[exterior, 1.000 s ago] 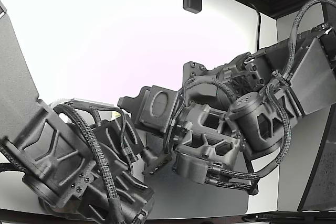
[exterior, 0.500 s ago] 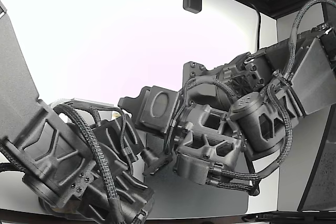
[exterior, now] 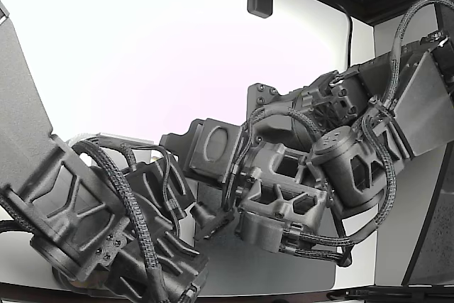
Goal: Peel off protective film from adhesive tape.
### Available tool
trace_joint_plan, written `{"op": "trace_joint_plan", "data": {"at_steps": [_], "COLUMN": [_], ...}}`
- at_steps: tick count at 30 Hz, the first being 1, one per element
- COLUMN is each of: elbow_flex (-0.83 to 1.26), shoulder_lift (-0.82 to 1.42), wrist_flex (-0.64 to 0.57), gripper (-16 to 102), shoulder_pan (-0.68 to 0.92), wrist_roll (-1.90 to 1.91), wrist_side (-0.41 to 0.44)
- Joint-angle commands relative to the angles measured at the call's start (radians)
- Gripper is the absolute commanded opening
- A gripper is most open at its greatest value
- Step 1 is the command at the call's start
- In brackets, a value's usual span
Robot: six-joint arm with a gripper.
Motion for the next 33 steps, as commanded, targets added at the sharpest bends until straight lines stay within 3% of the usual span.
{"op": "trace_joint_plan", "data": {"at_steps": [1,33], "elbow_flex": [-0.034,-0.092], "shoulder_lift": [0.012,-0.046], "wrist_flex": [-0.002,0.048], "gripper": [-11,-11], "shoulder_pan": [-0.006,0.015], "wrist_roll": [0.000,0.026], "wrist_side": [0.003,0.011]}}
